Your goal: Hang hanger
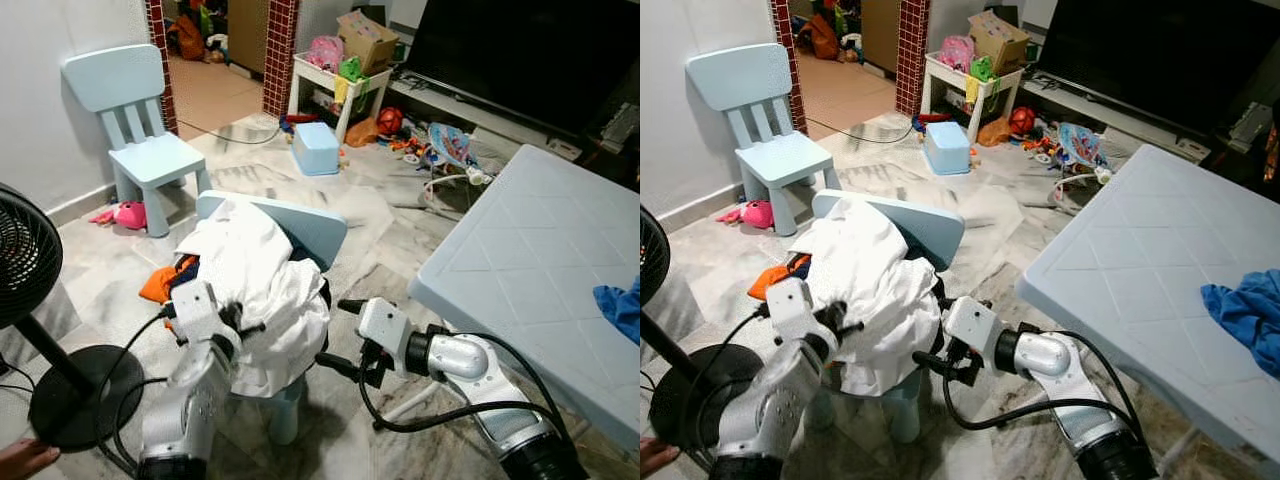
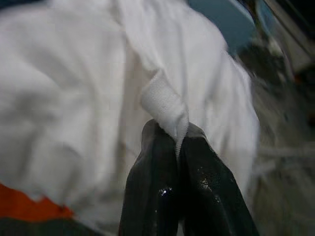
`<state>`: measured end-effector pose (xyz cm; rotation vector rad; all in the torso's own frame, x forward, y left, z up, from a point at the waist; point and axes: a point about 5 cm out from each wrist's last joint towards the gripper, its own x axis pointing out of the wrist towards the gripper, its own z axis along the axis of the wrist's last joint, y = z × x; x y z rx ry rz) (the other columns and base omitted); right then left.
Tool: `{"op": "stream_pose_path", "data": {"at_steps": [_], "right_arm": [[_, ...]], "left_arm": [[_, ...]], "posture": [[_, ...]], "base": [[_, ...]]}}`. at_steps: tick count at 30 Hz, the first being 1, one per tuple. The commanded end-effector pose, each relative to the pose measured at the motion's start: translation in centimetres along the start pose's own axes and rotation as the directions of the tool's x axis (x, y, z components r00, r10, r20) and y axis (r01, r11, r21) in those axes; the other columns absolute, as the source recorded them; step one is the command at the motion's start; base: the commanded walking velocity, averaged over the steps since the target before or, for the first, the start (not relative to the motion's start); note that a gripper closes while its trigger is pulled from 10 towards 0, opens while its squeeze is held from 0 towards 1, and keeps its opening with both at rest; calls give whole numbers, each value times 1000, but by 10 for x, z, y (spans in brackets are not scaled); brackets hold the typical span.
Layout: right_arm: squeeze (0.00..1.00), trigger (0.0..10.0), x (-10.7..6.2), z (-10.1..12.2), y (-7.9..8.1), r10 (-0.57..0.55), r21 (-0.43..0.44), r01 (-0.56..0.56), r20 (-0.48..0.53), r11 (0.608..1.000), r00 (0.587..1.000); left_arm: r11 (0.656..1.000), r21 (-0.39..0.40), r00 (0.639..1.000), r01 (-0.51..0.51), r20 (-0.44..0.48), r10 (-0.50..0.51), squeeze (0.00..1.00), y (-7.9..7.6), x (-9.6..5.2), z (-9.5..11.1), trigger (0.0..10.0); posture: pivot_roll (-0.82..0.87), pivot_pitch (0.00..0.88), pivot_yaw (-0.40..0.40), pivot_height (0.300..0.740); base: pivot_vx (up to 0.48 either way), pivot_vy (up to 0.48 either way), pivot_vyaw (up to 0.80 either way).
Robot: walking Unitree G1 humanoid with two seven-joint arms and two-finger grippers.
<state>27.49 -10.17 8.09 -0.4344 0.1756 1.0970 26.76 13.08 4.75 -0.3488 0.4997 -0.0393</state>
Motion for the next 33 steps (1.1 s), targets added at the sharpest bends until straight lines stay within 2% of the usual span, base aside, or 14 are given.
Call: {"op": "stream_pose_path", "data": {"at_steps": [1,6,7,8,11,13,14,16,17,19,22,28,30,33], "right_arm": [[0,10000,-2,-1,-4,-8,-10,8,-7,1000,1000],[0,10000,1,0,-6,-13,-4,13,1,1000,1000],[0,10000,3,1,-8,-19,-2,19,5,1000,1000],[0,10000,5,2,-10,-25,1,25,9,1000,1000],[0,10000,8,4,-13,-39,10,38,20,999,999],[0,10000,12,9,-18,-68,36,66,44,997,997],[0,10000,12,9,-18,-68,36,66,44,997,997],[0,10000,16,12,-24,-117,74,112,69,991,991],[0,10000,18,14,-29,-154,103,145,79,984,985],[0,10000,19,14,-31,-163,112,154,80,982,983],[0,10000,18,11,-36,-219,146,206,80,968,972],[0,10000,17,5,-42,-309,220,287,75,932,948],[0,10000,16,4,-44,-330,238,304,75,922,941],[0,10000,13,1,-49,-389,304,352,69,885,918]], "left_arm": [[998,44,999,39,8,-39,0,-6,-1,4,0],[989,119,995,91,35,-95,0,-2,-6,10,0],[968,221,987,121,81,-142,0,-2,-9,18,0],[957,258,976,135,132,-173,0,-3,-11,26,0],[943,285,954,173,187,-232,0,-6,-14,36,0],[892,382,921,241,201,-335,0,-13,-21,44,0],[892,382,921,241,201,-335,0,-13,-21,44,0],[805,520,884,285,182,-430,0,-20,-28,48,0],[733,606,857,308,157,-490,0,-26,-32,49,0],[713,626,850,315,147,-505,0,-27,-32,49,0],[589,742,816,319,101,-569,0,-33,-35,50,0],[620,707,827,340,89,-556,0,-25,-27,51,0],[642,685,830,345,98,-550,0,-22,-26,51,0],[705,622,838,340,139,-528,0,-19,-23,52,0]], "posture": [[-36,0,-171,740],[-21,0,-173,740],[-12,0,-172,740],[-1,0,-171,740],[8,0,-168,740],[18,0,-162,740],[18,0,-162,740],[30,0,-151,740],[40,0,-141,740],[40,0,-141,740],[51,0,-128,740],[55,0,-123,740],[55,0,-122,740],[50,0,-124,740]], "base": [[0,0,0],[0,0,0],[0,0,0],[0,0,0],[0,0,0],[0,0,0],[0,0,0],[0,0,0],[0,0,0],[0,0,0],[0,0,0],[0,0,0],[0,0,0],[0,0,0]]}}
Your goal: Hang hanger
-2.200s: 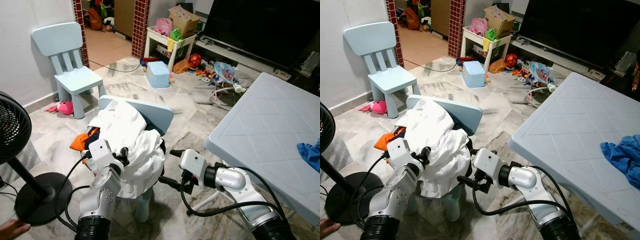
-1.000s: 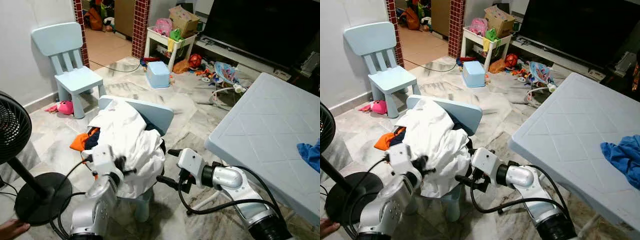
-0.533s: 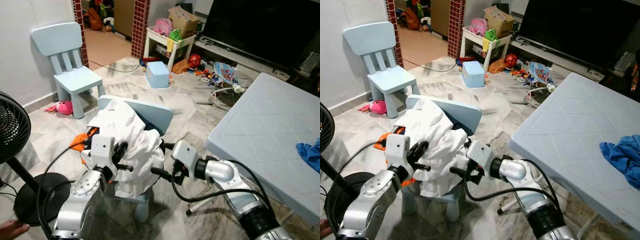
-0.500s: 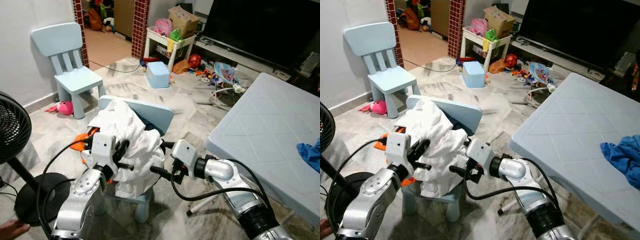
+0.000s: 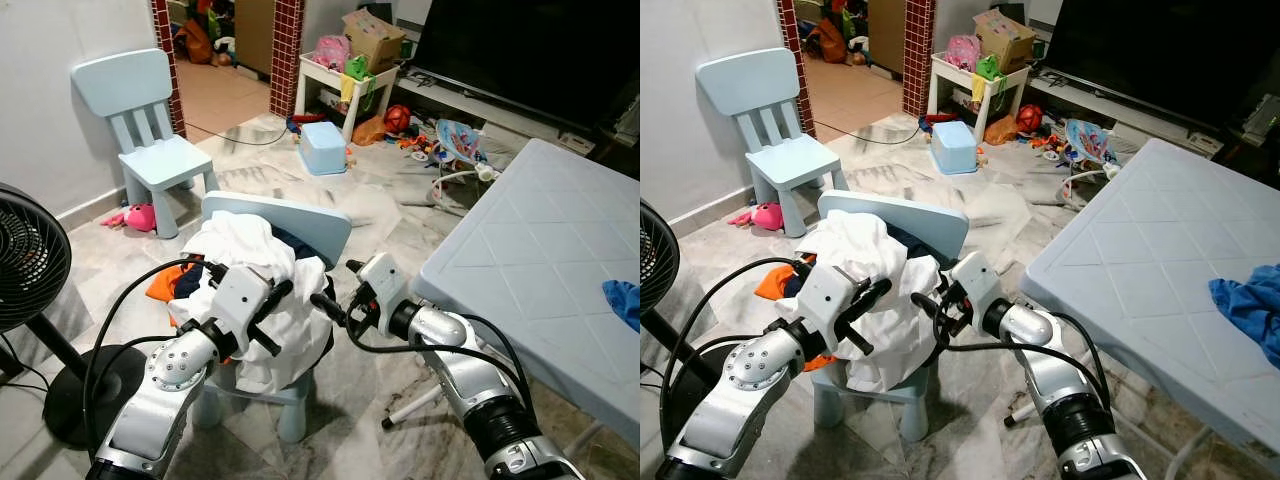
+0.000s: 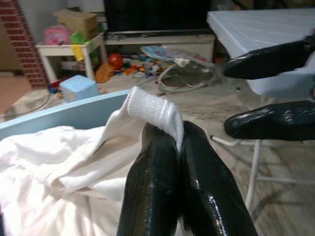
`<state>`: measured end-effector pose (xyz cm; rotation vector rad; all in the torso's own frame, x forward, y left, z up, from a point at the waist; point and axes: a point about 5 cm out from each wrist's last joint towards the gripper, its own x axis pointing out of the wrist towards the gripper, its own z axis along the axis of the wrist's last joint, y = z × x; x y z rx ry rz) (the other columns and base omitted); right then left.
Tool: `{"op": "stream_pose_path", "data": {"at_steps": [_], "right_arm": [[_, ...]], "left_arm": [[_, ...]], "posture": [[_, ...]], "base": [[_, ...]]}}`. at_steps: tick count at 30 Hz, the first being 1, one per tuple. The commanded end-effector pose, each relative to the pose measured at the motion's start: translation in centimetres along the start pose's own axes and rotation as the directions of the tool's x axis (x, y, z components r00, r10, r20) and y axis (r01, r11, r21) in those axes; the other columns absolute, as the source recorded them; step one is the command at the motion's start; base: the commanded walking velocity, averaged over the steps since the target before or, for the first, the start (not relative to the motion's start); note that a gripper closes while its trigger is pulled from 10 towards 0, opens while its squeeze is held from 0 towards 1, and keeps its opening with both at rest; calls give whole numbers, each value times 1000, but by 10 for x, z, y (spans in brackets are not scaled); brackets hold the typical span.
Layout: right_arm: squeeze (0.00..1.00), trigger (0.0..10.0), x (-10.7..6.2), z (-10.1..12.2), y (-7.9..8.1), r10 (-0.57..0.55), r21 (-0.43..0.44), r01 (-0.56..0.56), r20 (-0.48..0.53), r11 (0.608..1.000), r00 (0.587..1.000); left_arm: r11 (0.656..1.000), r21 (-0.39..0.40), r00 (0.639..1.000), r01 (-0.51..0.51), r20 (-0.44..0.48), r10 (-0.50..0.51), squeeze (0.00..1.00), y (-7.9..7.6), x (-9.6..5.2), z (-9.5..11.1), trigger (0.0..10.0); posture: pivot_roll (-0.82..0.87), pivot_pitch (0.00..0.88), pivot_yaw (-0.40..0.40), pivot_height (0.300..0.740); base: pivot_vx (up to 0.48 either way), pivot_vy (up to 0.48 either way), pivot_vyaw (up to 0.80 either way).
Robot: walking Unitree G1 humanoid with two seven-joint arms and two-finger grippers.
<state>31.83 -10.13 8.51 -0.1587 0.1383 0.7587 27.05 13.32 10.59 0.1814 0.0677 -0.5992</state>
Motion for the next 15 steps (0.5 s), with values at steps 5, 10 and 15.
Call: {"op": "stream_pose_path", "data": {"at_steps": [5,10,15], "right_arm": [[0,10000,-2,7,-19,-108,75,105,33,992,994],[0,10000,2,22,-27,-152,139,139,87,980,985],[0,10000,-1,33,-34,-277,288,222,166,931,946]], "left_arm": [[991,-132,998,6,58,1,0,-5,8,5,0],[981,-196,997,-8,74,23,0,-3,10,7,0],[912,-286,948,-295,31,316,0,26,1,-3,4627]], "posture": [[26,0,-122,740],[22,0,-129,740],[29,0,-134,740]], "base": [[0,0,0],[0,0,0],[0,0,0]]}}
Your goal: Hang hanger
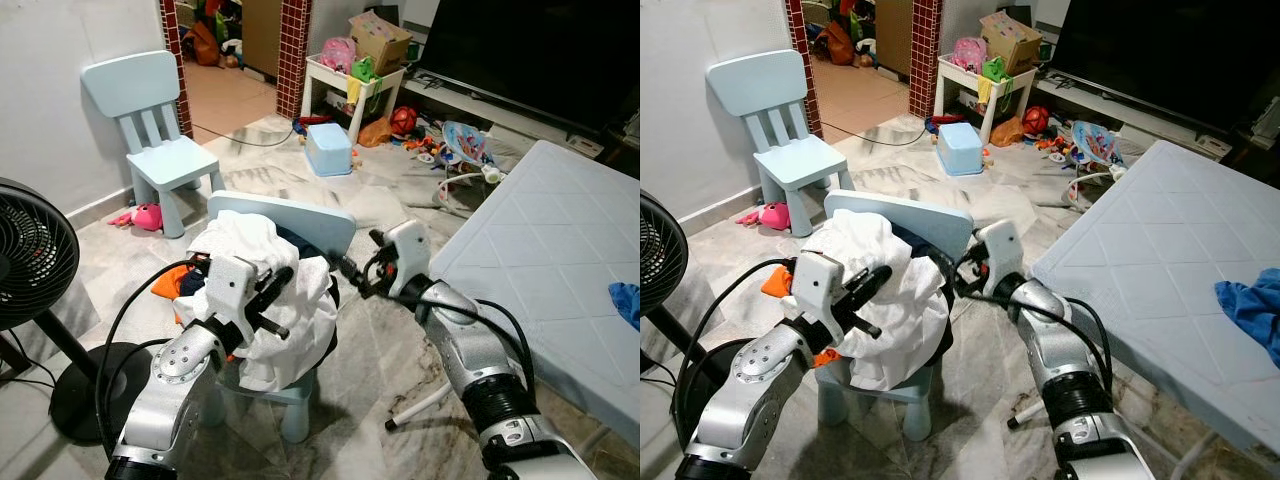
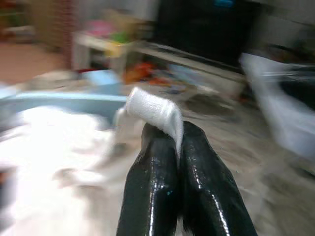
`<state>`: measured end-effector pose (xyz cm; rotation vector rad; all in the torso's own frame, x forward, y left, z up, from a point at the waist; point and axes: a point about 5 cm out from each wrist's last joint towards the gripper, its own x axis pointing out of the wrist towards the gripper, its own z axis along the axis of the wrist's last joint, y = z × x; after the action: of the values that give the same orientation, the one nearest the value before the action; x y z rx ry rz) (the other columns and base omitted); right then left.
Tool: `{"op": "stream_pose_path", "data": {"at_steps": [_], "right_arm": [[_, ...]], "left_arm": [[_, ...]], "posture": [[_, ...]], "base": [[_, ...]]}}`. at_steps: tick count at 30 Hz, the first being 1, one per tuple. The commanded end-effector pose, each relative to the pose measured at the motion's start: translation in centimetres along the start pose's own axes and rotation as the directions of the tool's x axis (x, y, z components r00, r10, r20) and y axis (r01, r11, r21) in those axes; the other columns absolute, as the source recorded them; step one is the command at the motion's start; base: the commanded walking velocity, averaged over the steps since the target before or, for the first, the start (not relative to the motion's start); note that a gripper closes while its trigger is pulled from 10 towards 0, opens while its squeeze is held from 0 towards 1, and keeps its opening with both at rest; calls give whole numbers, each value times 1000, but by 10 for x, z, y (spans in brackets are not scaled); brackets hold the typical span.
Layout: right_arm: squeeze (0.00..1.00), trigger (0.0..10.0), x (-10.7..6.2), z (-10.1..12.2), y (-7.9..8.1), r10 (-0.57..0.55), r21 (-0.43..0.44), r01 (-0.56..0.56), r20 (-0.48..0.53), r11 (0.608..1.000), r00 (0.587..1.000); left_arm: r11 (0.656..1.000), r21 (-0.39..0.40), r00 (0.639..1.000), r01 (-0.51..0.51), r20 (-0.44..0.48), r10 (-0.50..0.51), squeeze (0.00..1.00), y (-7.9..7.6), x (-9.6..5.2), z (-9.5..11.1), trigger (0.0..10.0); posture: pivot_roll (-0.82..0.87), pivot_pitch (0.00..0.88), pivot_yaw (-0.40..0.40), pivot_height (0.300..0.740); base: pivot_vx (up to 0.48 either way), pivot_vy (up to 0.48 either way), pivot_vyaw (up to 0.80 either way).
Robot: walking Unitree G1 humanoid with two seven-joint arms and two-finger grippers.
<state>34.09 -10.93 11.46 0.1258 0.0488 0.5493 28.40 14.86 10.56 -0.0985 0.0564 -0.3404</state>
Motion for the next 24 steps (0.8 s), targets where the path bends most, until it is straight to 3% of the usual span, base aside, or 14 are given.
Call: {"op": "stream_pose_path", "data": {"at_steps": [1,2,4,5,6,12,18,19,20,22,24], "right_arm": [[0,10000,-5,7,-12,-88,44,86,42,995,995],[0,10000,-7,6,-19,-155,83,150,49,985,987],[0,10000,-9,5,-20,-175,96,169,52,981,983],[0,10000,-12,3,-23,-208,115,200,56,973,977],[0,10000,-15,2,-27,-232,109,225,54,968,971],[0,10000,-21,14,-43,-350,102,339,112,935,930],[0,10000,-34,14,-50,-381,48,378,124,925,916],[0,10000,-39,10,-51,-397,-35,402,107,915,912],[0,10000,-41,9,-51,-401,-65,408,102,910,910],[0,10000,-50,9,-46,-342,-52,354,162,934,926],[0,10000,-60,11,-48,-354,-235,391,187,890,916]], "left_arm": [[996,-11,996,-88,18,88,0,9,0,2,4627],[989,-18,989,-144,14,144,0,14,0,1,5961],[986,-20,986,-164,10,165,0,16,-1,1,5961],[987,-22,987,-161,20,161,0,15,-3,2,9490],[990,-22,990,-142,20,143,0,13,-2,2,10000],[989,-4,989,-146,30,146,0,6,6,7,10000],[968,-48,968,-248,24,249,0,12,-6,-1,10000],[965,-34,965,-261,15,262,0,12,-14,-7,10000],[964,-27,964,-264,10,264,0,12,-16,-8,10000],[960,-9,960,-278,2,278,0,12,-25,-13,10000],[957,-3,957,-289,-1,289,0,13,-30,-14,10000]], "posture": [[30,0,-134,740],[29,0,-133,740],[27,0,-129,740],[17,0,-116,740],[16,0,-114,740],[-6,0,-90,740],[-20,0,-79,740],[-20,0,-81,740],[-20,0,-81,740],[-20,0,-87,740],[-19,0,-92,740]], "base": [[0,0,0],[0,0,0],[0,0,0],[0,0,0],[0,0,0],[0,0,0],[0,0,0],[0,0,0],[0,0,0],[0,0,0],[0,0,0]]}}
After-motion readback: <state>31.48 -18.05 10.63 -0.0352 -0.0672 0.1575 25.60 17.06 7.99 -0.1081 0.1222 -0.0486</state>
